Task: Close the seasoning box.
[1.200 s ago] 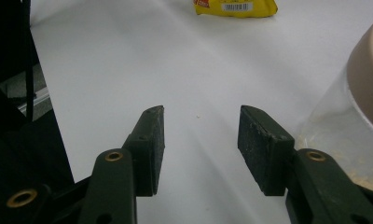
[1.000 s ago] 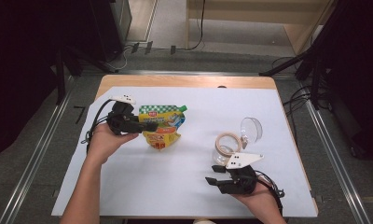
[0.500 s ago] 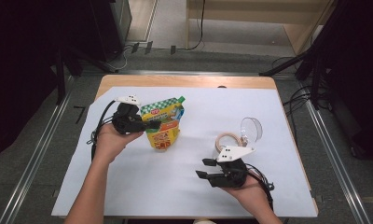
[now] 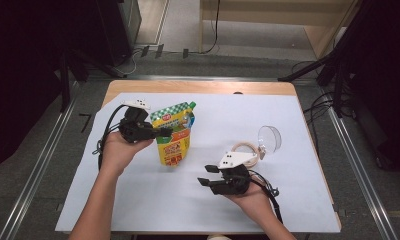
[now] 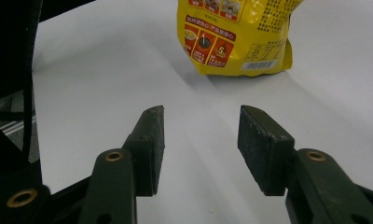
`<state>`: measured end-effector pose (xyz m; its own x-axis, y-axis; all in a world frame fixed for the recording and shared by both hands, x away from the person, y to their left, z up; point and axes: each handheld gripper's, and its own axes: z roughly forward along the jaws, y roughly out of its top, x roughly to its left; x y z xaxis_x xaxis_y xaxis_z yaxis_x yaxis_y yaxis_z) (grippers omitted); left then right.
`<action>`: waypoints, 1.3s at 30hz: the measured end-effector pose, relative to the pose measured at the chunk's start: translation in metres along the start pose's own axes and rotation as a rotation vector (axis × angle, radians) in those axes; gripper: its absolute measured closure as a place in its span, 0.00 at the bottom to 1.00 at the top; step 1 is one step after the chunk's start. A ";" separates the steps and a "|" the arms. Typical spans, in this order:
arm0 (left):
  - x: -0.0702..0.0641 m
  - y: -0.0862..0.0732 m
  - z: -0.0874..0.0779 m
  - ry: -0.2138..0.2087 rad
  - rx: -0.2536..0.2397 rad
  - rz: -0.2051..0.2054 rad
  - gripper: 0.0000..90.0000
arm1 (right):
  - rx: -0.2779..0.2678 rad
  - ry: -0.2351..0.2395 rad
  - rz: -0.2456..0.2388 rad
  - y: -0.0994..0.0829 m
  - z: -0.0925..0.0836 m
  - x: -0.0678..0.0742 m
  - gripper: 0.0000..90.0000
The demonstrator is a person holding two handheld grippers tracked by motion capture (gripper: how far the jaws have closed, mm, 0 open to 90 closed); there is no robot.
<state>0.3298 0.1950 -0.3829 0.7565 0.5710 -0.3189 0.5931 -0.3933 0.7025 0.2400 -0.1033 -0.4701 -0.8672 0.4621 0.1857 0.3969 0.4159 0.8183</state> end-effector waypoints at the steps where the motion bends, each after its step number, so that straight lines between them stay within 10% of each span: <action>1: -0.002 0.001 0.000 -0.006 0.003 0.001 1.00 | 0.001 0.005 0.012 -0.002 0.002 0.000 0.59; 28: -0.085 0.030 -0.013 -0.174 0.011 0.148 1.00 | 0.009 -0.093 0.084 -0.023 0.024 -0.014 0.64; 39: -0.098 0.034 -0.008 -0.268 0.022 0.146 1.00 | -0.076 -0.128 0.053 -0.025 0.020 -0.011 0.87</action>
<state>0.2738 0.1317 -0.3232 0.8785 0.2975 -0.3739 0.4759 -0.4743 0.7407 0.2457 -0.1032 -0.5034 -0.7985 0.5796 0.1628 0.4128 0.3303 0.8488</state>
